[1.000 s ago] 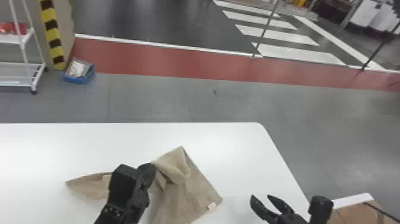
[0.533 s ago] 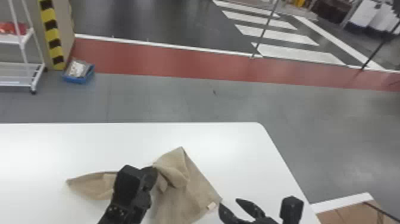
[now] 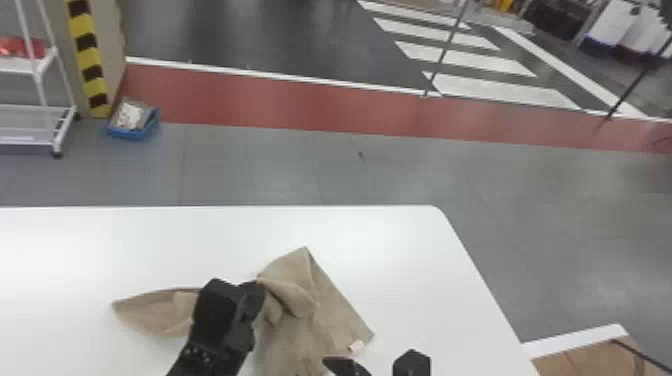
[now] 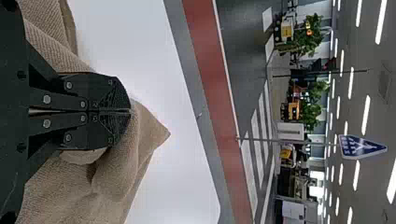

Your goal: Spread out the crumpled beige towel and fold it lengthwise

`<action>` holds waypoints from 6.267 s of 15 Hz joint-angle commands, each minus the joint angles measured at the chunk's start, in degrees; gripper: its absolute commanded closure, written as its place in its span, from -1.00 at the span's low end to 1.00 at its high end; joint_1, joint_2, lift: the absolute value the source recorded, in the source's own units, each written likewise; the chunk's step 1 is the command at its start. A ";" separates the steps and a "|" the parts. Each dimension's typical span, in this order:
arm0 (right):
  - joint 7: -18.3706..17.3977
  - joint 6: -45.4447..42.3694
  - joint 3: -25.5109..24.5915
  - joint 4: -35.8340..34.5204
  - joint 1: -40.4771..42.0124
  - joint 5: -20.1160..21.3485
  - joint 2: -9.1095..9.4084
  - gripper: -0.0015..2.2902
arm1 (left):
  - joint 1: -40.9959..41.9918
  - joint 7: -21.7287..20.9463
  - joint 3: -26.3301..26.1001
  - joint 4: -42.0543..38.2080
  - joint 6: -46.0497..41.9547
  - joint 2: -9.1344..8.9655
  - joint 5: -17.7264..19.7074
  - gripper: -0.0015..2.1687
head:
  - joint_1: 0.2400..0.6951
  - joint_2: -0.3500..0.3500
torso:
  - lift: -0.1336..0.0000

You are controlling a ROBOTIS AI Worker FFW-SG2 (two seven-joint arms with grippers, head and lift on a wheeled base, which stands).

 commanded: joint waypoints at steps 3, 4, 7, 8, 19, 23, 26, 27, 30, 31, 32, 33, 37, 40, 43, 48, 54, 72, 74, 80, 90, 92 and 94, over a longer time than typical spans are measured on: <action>-3.41 0.48 7.18 0.57 0.12 7.06 0.05 -0.59 | -0.17 0.02 -0.10 0.53 -0.25 -0.08 -0.08 0.31 | 1.00 -0.81 | 1.00; -4.21 0.83 7.62 0.83 -0.05 7.94 0.05 -0.59 | -0.17 0.02 -0.19 0.53 -0.25 -0.08 0.00 0.31 | 1.00 -0.75 | 1.00; -4.56 3.12 8.41 1.54 -0.76 8.91 0.05 -0.59 | -0.17 0.02 -0.19 0.53 -0.25 -0.08 0.00 0.31 | 1.00 -0.70 | 1.00; -4.56 3.82 8.41 1.89 -1.11 9.09 0.05 -0.59 | -0.17 0.02 -0.19 0.62 -0.25 -0.08 0.00 0.31 | 1.00 -0.69 | 1.00; -3.50 8.39 7.62 4.79 -4.80 9.88 0.05 0.19 | -0.44 0.10 -0.19 0.79 -0.42 0.01 0.00 0.31 | 1.00 -0.70 | 1.00; -2.89 7.86 4.98 4.35 -4.80 8.91 0.05 0.38 | -0.44 0.10 -0.10 0.70 -0.42 0.10 0.00 0.31 | 1.00 -0.73 | 1.00; -2.89 6.11 3.14 4.08 -4.62 7.68 0.05 0.39 | -0.26 0.28 0.07 0.44 -0.42 0.27 0.00 0.31 | 1.00 -0.78 | 1.00; -2.98 5.93 2.43 4.00 -4.62 7.42 0.05 0.40 | -0.17 0.28 0.25 0.26 -0.25 0.45 0.00 0.31 | 1.00 -0.79 | 1.00; -2.89 5.05 -0.29 2.68 -4.45 6.01 0.05 0.32 | 0.27 0.10 0.51 -0.44 -0.25 0.62 0.00 0.31 | 1.00 -0.85 | 1.00; -2.01 2.42 -0.29 0.22 -2.60 4.25 0.05 -0.10 | 0.27 0.10 0.42 -0.35 -0.25 0.54 0.00 0.31 | 1.00 -0.87 | 1.00; -2.01 1.19 0.76 -2.42 -0.85 4.16 0.05 -0.42 | 0.09 0.02 0.34 -0.26 -0.25 0.27 0.00 0.31 | 1.00 -0.89 | 1.00; -2.27 0.83 2.43 -4.88 0.65 4.43 0.05 -0.74 | 0.00 0.02 0.16 0.00 -0.25 0.10 -0.08 0.31 | 1.00 -0.89 | 1.00; -7.55 1.36 10.52 -5.32 1.62 13.30 0.05 -0.98 | 0.00 0.10 -0.28 -0.09 0.10 0.19 -0.17 0.31 | 1.00 -0.77 | 1.00; -9.66 2.06 12.89 -0.75 -0.23 15.50 0.05 -0.81 | 0.09 0.02 -0.28 -0.09 0.10 0.45 -0.17 0.31 | 1.00 -0.67 | 1.00; -9.57 5.40 13.33 1.80 -2.25 16.03 0.05 -0.76 | 0.09 0.10 -0.54 -0.09 0.10 0.36 -0.17 0.31 | 1.00 -0.60 | 1.00; -9.66 7.69 13.33 4.35 -4.45 16.56 0.05 -0.75 | 0.09 0.02 -0.81 0.00 0.10 0.10 -0.44 0.31 | 1.00 -0.63 | 1.00; -9.22 11.73 12.81 6.55 -7.09 16.64 0.05 -0.48 | 0.09 0.19 -1.07 -0.09 -0.07 0.27 -0.35 0.31 | 1.00 -0.69 | 1.00; 1.42 27.55 -22.35 -11.82 -12.97 0.30 0.05 0.30 | 8.88 -1.13 10.97 -15.56 0.98 3.17 0.44 0.31 | 1.00 -1.00 | 1.00; 3.44 31.95 -29.12 -11.56 -17.11 -1.55 0.05 0.29 | 11.16 -1.74 14.40 -20.04 2.92 4.14 1.85 0.31 | 1.00 -1.00 | 1.00; 7.31 36.87 -37.56 -11.91 -21.15 -4.45 0.05 0.29 | 17.14 -4.12 19.41 -31.29 11.00 5.46 2.99 0.31 | 1.00 -1.00 | 1.00; 6.78 34.41 -38.96 -3.65 -26.69 -1.64 -0.96 0.29 | 13.10 -10.09 18.44 -28.74 26.30 5.99 3.17 0.31 | 1.00 -1.00 | 1.00; 6.78 30.89 -38.35 -0.22 -26.69 -0.06 -0.96 0.29 | 10.55 -10.18 15.19 -21.53 24.89 5.81 3.34 0.28 | 1.00 -1.00 | 1.00; 6.78 27.55 -38.96 2.68 -26.69 0.12 -0.96 0.29 | 10.20 -10.97 13.87 -16.79 19.97 5.81 2.90 -0.41 | 1.00 -1.00 | 1.00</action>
